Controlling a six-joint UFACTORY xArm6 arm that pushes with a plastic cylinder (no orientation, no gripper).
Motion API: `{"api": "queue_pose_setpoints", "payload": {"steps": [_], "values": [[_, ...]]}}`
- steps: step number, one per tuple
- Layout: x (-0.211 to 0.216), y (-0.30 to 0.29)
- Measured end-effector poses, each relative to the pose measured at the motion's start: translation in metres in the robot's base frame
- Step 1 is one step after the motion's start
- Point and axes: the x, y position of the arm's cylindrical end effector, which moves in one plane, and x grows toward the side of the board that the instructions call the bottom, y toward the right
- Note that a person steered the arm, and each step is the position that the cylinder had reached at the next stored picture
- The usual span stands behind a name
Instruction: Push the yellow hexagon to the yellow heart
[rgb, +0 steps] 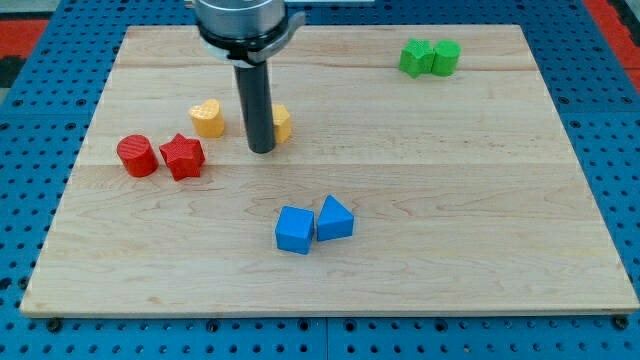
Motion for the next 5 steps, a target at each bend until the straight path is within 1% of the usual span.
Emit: {"api": "queue_pose_setpoints", "payload": {"steps": [1, 2, 3, 4, 5], "values": [[0.0, 0.003], [0.0, 0.054], [0.0, 0.072], [-0.025, 0.088], [-0.028, 0.088]]}}
